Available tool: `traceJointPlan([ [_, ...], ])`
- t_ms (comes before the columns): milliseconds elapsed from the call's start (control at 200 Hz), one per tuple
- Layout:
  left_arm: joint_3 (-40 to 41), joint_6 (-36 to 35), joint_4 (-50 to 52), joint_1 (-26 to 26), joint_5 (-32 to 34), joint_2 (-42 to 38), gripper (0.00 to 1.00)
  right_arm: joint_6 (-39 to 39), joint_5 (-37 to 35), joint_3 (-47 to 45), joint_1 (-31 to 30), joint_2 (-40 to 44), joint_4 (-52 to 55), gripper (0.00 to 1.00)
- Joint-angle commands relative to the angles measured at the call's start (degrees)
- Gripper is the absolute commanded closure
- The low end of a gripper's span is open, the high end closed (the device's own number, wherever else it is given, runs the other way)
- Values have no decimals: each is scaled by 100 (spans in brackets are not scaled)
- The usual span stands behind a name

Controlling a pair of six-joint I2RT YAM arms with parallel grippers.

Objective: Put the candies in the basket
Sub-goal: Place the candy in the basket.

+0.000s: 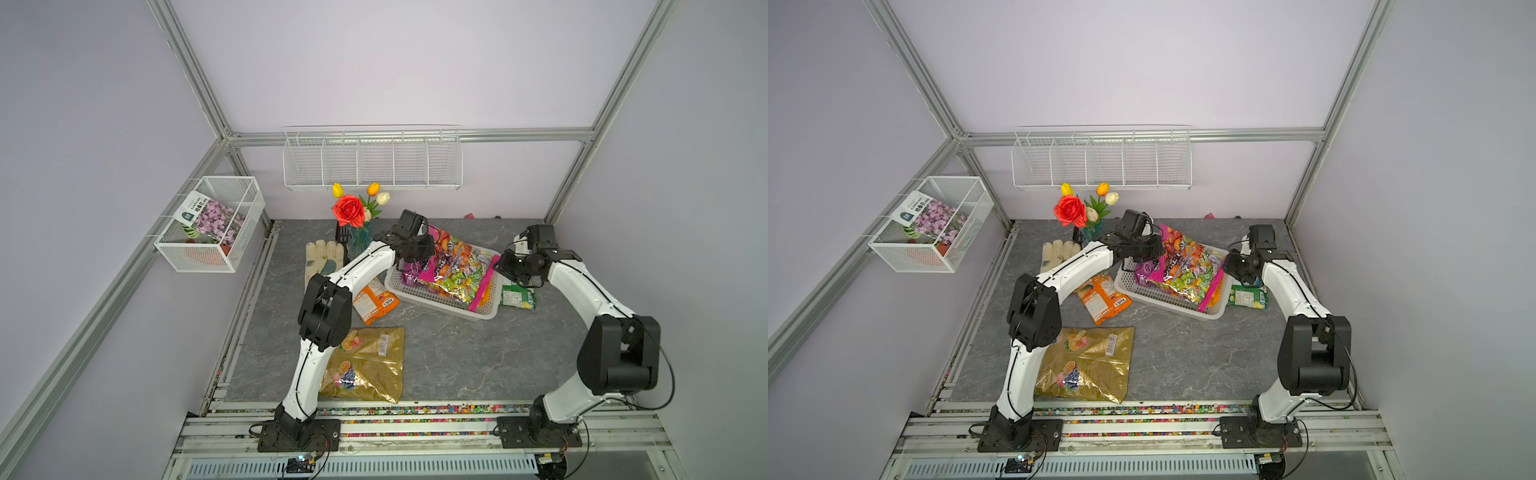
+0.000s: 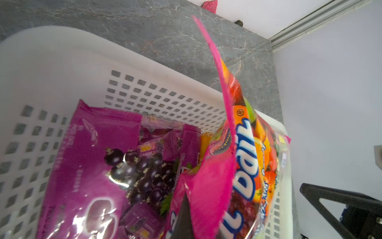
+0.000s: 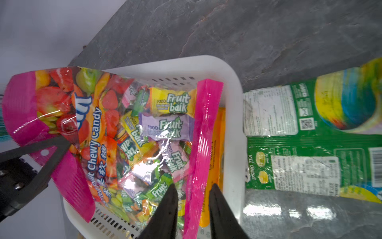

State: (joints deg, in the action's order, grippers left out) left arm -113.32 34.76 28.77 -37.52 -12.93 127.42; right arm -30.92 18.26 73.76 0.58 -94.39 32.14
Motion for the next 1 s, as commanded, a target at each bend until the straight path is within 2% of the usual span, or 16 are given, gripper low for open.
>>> traceJointPlan([
  [0, -31, -542, 273, 5, 500, -165, 100, -352, 331, 177, 14, -216, 233, 71],
  [380, -74, -620, 568, 173, 539, -41, 100, -955, -238, 72, -400, -513, 408, 71],
  [595, -82, -647, 585, 235, 472, -2, 100, -1156, -235, -12, -437, -769, 29, 71],
  [775, -107, -690, 618, 280, 401, 81, 100, -1048, 181, -142, -387, -822, -467, 72],
  [830, -135, -696, 645, 297, 383, 109, 100, -1035, 502, -282, -345, -811, -863, 72],
  [900, -161, -716, 680, 315, 353, 145, 100, -1057, 806, -432, -298, -770, -1225, 78],
  [995, -199, -734, 700, 322, 324, 174, 100, -936, 1094, -476, -270, -760, -1481, 79],
])
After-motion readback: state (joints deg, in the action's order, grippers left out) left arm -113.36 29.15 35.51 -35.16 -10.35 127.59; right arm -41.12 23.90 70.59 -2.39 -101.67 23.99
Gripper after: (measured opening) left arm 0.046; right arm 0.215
